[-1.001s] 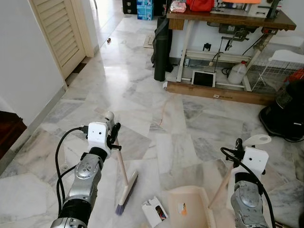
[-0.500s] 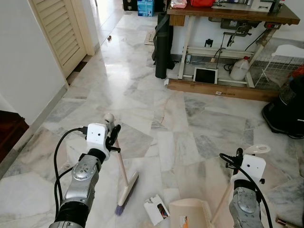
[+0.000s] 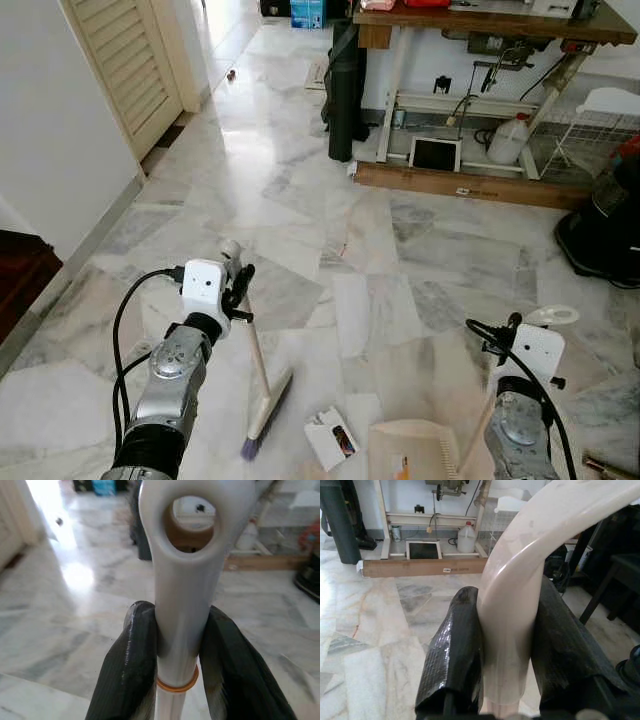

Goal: Sweep floor

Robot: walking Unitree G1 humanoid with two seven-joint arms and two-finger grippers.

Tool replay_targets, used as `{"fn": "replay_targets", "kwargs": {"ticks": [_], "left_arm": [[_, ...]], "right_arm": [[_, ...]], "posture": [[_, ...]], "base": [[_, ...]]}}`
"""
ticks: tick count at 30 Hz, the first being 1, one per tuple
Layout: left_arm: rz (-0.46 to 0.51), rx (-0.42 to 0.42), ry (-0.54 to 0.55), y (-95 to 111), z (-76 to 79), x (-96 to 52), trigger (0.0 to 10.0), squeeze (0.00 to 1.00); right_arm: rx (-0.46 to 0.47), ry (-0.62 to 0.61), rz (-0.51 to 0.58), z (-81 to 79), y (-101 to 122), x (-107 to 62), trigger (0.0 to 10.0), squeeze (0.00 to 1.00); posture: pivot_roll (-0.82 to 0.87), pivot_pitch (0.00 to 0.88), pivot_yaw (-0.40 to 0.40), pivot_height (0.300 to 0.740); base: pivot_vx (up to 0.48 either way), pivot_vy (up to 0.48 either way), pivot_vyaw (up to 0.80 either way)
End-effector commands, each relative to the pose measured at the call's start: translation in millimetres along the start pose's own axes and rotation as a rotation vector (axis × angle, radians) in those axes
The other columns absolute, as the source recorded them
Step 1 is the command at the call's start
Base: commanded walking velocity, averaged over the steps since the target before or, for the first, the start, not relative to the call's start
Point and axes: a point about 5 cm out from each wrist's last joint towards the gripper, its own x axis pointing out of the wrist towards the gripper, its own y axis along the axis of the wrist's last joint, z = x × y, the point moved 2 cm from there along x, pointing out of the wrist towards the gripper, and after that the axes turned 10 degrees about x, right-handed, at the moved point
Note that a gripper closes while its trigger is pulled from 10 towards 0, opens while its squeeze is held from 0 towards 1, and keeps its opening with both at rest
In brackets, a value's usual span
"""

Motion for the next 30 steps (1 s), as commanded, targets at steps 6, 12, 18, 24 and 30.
{"fn": "replay_targets", "kwargs": {"ticks": [6,12,18,24,30], "left_arm": [[-0.016,-0.087,-0.064,4,1.0,5.8,10.0,0.0],[-0.062,-0.143,-0.095,-1,5.3,5.7,10.0,0.0],[-0.128,-0.196,-0.148,-7,10.0,2.7,10.0,0.0],[-0.117,-0.314,-0.186,2,16.9,7.9,10.0,0.0],[-0.092,-0.424,-0.192,15,19.6,14.2,10.0,0.0]], "right_arm": [[0.01,-0.011,-0.006,-2.4,-2,0.0,10.0,0.0],[0.013,-0.011,-0.014,-3.3,-3,-0.8,10.0,0.0],[0.014,-0.017,-0.018,-2.5,-4,-1.1,10.0,0.0],[0.017,-0.014,-0.022,-4.4,-5,-1.1,10.0,0.0],[0.019,-0.016,-0.02,-4.1,-4,-0.2,10.0,0.0]], "posture": [[0.19,0.106,0.008,0.74],[0.19,0.108,0.01,0.74],[0.19,0.11,0.012,0.74],[0.19,0.107,0.012,0.74],[0.18,0.106,0.012,0.74]], "base": [[0.0,0.0,0.0],[0.0,0.0,0.0],[0.0,0.0,0.0],[0.0,0.0,0.0],[0.0,0.0,0.0]]}}
